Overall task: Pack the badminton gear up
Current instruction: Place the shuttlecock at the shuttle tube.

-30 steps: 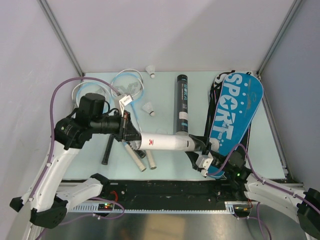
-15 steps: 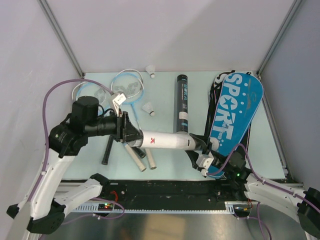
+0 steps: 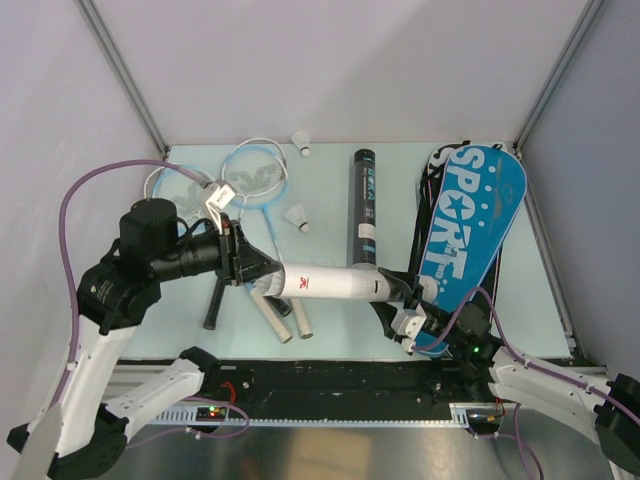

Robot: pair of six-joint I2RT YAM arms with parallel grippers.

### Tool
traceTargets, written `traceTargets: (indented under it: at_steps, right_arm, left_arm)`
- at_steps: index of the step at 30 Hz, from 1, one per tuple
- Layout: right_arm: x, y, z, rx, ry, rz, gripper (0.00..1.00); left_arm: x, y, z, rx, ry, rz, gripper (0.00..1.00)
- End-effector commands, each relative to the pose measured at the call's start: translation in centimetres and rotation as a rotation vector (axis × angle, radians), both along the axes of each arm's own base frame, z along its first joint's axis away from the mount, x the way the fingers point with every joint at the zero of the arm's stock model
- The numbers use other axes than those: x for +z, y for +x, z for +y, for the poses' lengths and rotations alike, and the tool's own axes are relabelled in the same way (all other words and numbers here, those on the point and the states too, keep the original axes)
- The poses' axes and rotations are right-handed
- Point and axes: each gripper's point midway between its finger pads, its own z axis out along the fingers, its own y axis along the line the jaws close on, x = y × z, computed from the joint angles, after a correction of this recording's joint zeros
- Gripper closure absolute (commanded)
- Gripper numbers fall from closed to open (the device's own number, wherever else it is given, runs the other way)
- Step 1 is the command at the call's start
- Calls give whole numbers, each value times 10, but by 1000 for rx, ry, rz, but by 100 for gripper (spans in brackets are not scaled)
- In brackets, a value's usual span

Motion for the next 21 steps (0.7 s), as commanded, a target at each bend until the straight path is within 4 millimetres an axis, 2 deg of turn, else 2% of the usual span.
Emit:
traceTargets:
  at_steps: [1, 6, 11, 17, 21]
  right_arm:
    - [22, 1, -4, -21, 82, -40, 59]
    - [22, 1, -4, -21, 82, -36, 59]
    - [24, 3, -5, -30, 87, -35, 59]
    - [23, 5, -3, -34, 83, -22, 59]
    - [23, 5, -3, -37, 84, -15, 59]
  left_arm:
    - [-4, 0, 2, 9, 4, -25, 61]
    - [-10, -1, 8, 40, 15, -33, 58]
    - [-17, -3, 8, 38, 22, -8, 59]
    - [-21, -2, 6, 31, 25, 14, 73]
    - [-27, -2, 4, 26, 31, 41, 78]
